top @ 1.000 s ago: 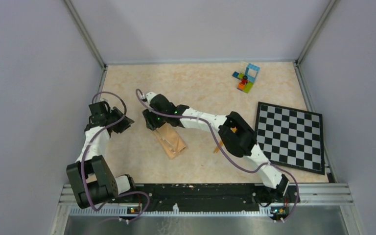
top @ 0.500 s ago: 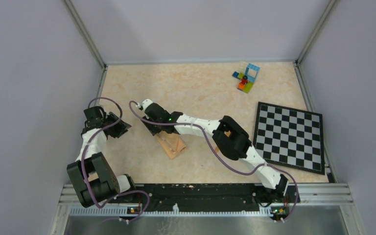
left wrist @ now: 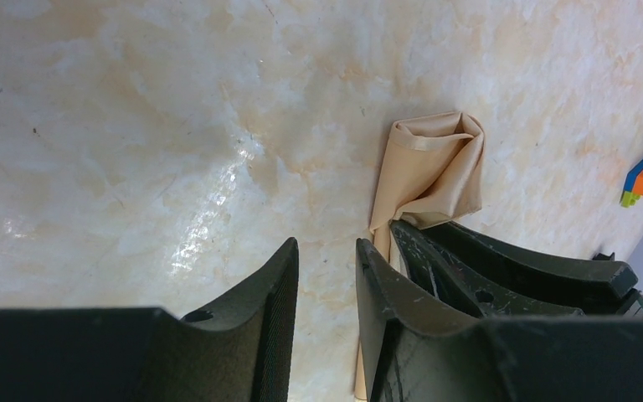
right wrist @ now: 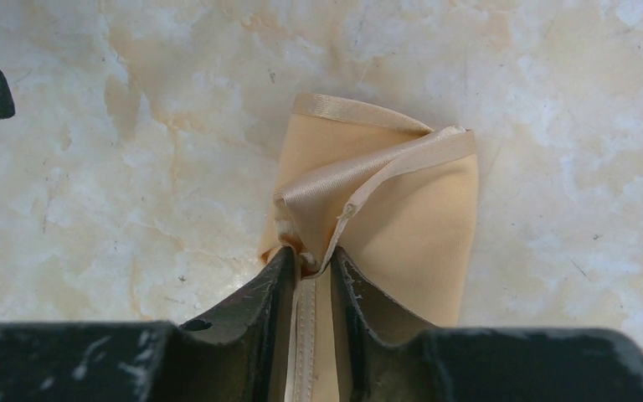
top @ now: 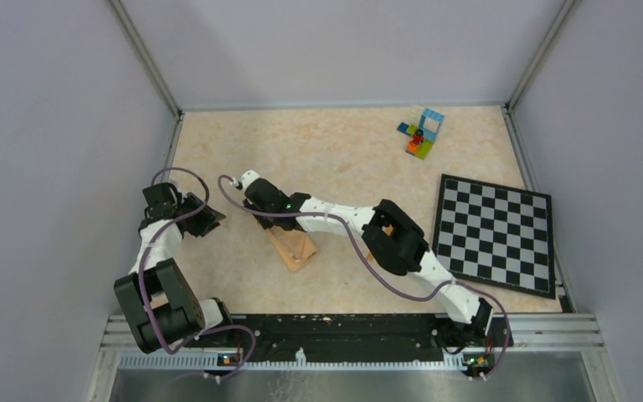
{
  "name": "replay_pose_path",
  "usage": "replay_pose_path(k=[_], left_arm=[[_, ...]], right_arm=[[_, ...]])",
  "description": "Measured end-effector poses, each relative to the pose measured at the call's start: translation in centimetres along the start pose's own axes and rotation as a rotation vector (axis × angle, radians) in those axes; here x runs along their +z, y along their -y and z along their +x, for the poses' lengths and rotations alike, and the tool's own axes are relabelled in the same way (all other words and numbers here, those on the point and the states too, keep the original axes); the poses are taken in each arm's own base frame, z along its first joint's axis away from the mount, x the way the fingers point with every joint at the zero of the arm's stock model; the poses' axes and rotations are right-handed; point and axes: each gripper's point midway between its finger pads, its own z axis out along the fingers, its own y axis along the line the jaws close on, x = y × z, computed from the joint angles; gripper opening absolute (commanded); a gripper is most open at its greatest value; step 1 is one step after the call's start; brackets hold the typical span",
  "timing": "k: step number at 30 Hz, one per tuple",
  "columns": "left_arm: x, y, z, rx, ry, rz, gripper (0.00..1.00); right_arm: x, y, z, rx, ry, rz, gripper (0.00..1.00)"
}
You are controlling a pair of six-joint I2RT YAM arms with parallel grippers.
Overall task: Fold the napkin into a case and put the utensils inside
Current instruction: Stuff the top corner of the smaller-rectangle-folded napkin at the center of the board.
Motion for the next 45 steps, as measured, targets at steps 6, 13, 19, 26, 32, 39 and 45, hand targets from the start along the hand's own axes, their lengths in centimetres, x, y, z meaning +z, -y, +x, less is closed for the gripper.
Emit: replay_pose_path(k=[6,13,19,26,32,39,45], left_arm=[[0.0,0.0,0.1,0.007,-0.003,0.003,0.38],[0.0,1.1,0.7,0.042,-0.033,0.087,0.40],[0.6,2.1,2.3,0.079,-0.091,0.170,0.36],[2.1,4.5,5.1,0.244,-0.126,0.167,0.42],[3.3,7.1,6.3,0.399,-0.062,0.182,0.40],[4.7,7.7,5.4,0.484,0.027,0.148,0.33],[5.6,8.8,6.0,0.591,0.070,0.143,0.32]], right_arm=[[-0.1,0.0,-0.3,-0.001,0.005,0.001,0.00],[0.0,-0.3,-0.6,0.041,0.005,-0.042,0.00],[-0.5,0.9,0.4,0.183,-0.018,-0.118,0.00],[-1.4,3.1,-0.5,0.316,-0.010,-0.145,0.00],[-2.0,3.3,-1.6,0.394,0.019,-0.196,0.00],[-2.1,3.8,-1.3,0.461,0.014,-0.231,0.00],[-2.3,4.8,-1.7,0.511,0.020,-0.248,0.00]])
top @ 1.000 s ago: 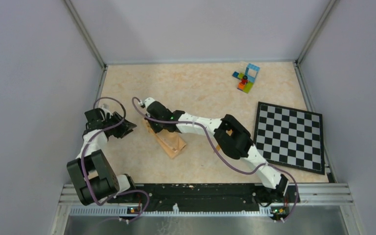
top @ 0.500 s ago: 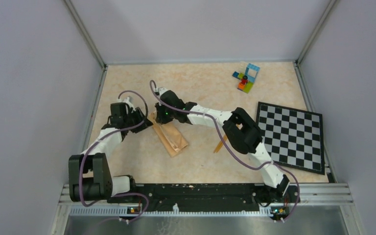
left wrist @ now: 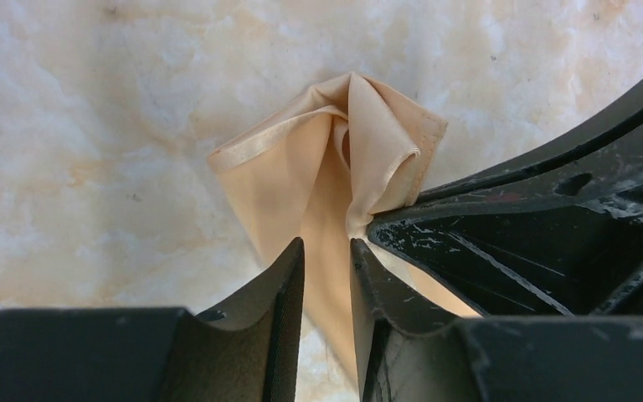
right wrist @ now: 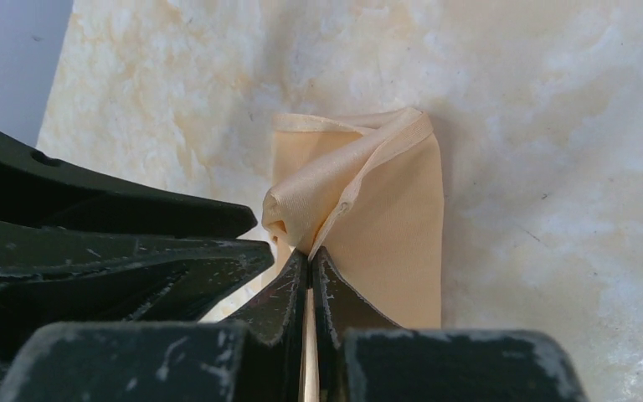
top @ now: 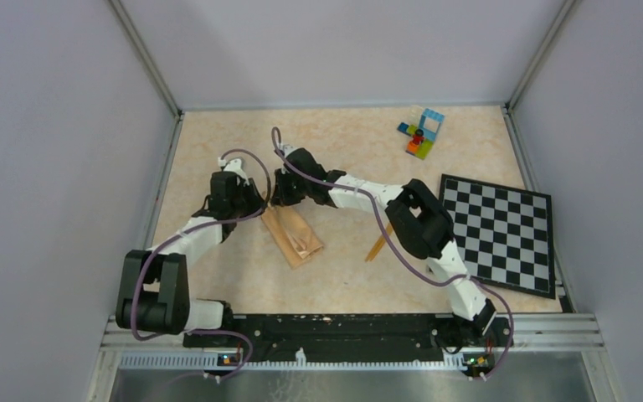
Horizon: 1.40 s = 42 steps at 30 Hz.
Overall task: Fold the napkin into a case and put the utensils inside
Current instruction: Stuff the top corner of the smaller-rectangle-folded napkin at the center of the board.
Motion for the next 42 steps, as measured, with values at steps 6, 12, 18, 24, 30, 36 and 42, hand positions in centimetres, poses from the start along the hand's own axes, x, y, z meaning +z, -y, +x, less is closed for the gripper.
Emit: replay_pose_path(k=[6,12,18,24,30,36,42], left_arm=[[1.5,-0.5,0.5,0.061,0.006,-0.051,0.32],[2.6,-1.0,1.9,0.122,-0.029,-0.118,0.35],[3.3,-0.7,0.3,0.163,0.002,-0.168,0.35],[4.0,-0.9,0.2,0.188,-0.009,-0.212,0.32],[4.4,-1.1,-0.3,0.204,-0.013,-0.243,0.11],[4.3,-0.9,-1.1,0.200,-0.004,-0.250,0.00],[3.6,-0.1,-2.3,0.181,0.030,-0.237,0.07]], right_arm=[[-0.1,-0.2,-0.5,0.017,0.007,-0.022,0.00],[-0.2,-0.4,-0.5,0.020,0.004,-0.031,0.00],[-0.2,-0.4,-0.6,0.020,0.007,-0.038,0.00],[-0.2,-0.5,-0.9,0.018,0.014,-0.044,0.00],[-0.2,-0.5,-0.8,0.018,0.014,-0.044,0.00],[-0.2,-0.1,-0.2,0.021,0.000,-0.036,0.00],[-0.2,0.1,0.2,0.024,-0.010,-0.030,0.00]])
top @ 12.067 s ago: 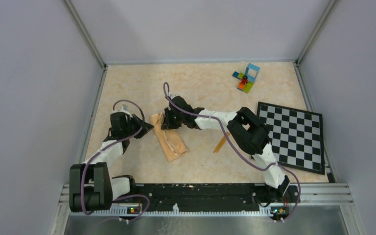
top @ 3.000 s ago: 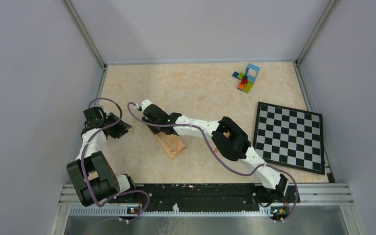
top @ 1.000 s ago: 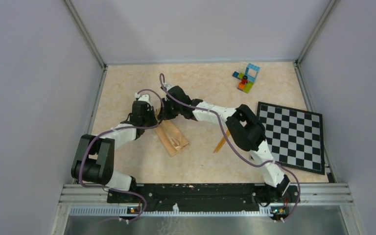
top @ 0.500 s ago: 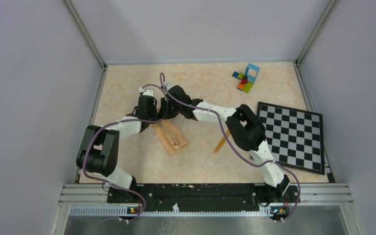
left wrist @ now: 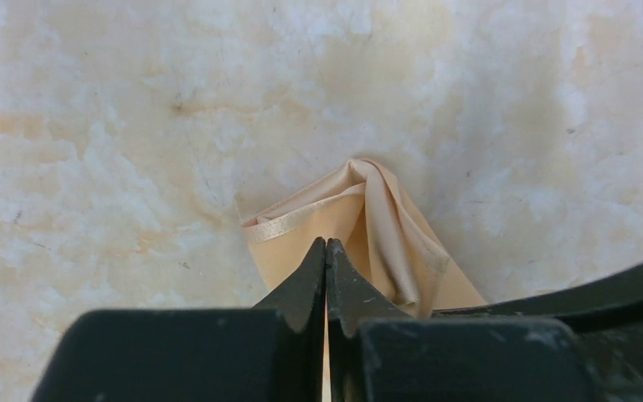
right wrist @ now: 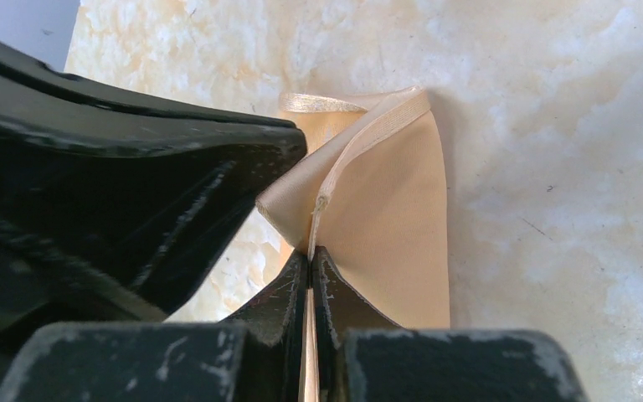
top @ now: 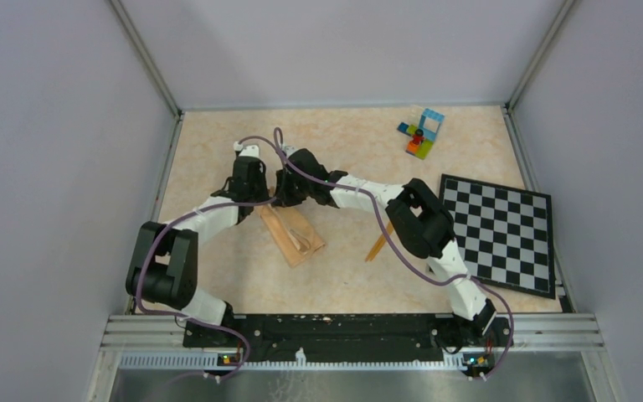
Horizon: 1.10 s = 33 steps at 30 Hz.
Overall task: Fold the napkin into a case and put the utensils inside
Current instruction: Stuff the top corner of the smaller-rectangle-folded napkin at the center of the board.
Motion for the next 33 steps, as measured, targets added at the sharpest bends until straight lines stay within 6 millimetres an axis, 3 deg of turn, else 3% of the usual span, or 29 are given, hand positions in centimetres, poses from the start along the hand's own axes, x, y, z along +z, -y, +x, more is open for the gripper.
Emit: replay_pose_path(k=[2,4,14,20,24,33], left_arm=[[-0.5,0.2,-0.8,-0.003,0.025,0.009,0.27],[-0.7,0.3,-1.1,-0.004,0.036,0.015,0.32],[0.0,-0.2,1.2,0.013,-0.039,-0.003,0.38],[0.3,-0.6,2.7,0.026,-0.092,-0.016,0.37],[0.2,-0.5,3.0,0.028,-0.096,-0.014,0.32],[0.6,-0.8,3.4,0.034,-0.105,-0.034,0.37]], right_arm=[[0.0,0.0,0.0,0.000,-0.001,0.000,0.00],[0.0,0.0,0.0,0.000,-0.001,0.001,0.00],[0.0,0.0,0.0,0.001,-0.001,0.000,0.00],[0.0,-0.1,0.1,0.001,-0.004,-0.006,0.00],[0.0,-0.1,0.0,0.006,-0.004,-0.008,0.00],[0.0,-0.3,0.0,0.007,-0.002,-0.016,0.00]])
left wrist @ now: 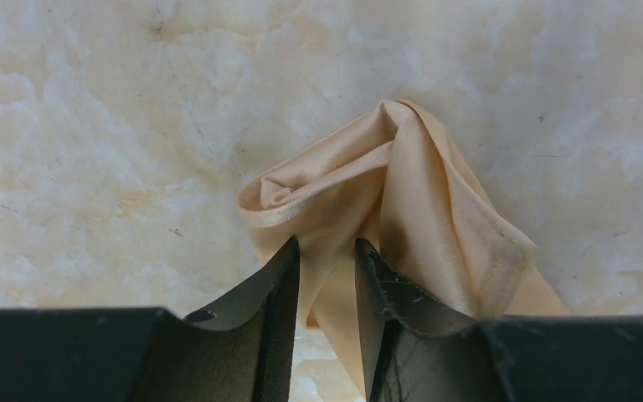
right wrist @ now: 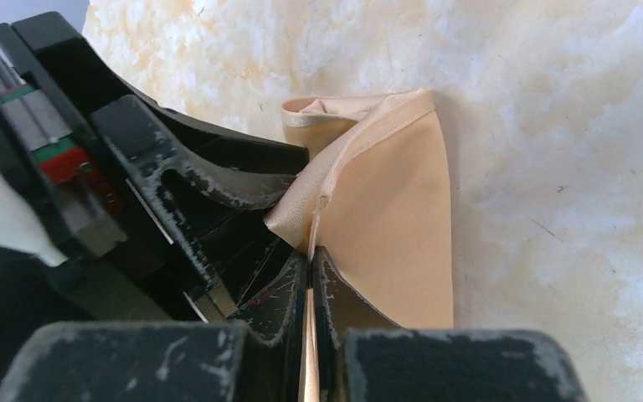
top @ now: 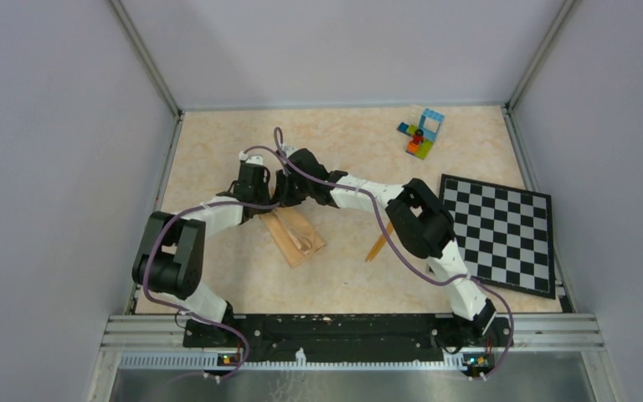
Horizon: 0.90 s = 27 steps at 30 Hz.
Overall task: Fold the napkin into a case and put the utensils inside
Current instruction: Stuff the top corner of the smaller-rectangle-folded napkin at the center of the board.
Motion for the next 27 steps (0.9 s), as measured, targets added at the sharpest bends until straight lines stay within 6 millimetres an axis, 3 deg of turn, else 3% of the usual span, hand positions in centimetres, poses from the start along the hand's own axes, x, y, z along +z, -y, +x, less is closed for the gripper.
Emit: replay_pose_path(k=[7,16,22,27], left_arm=[[0.8,-0.1,-0.2,0.014,-0.006,-0.028,0.23],[0.0,-0.1,-1.2,0.015,0.030,-0.023,0.01],[-1.9,0.7,-3.2,-0.016,0.128,0.037,0.00],[-2.0,1.1,-2.8,-0.036,0.127,0.062,0.00]], right_arm=[[0.0,0.1,-0.1,0.008,0.001,0.002,0.00],[-0.1,0.2,-0.1,0.009,0.002,0.003,0.00],[0.0,0.0,0.0,0.011,-0.001,0.001,0.00],[1.0,-0.5,-0.1,0.023,-0.011,-0.015,0.00]])
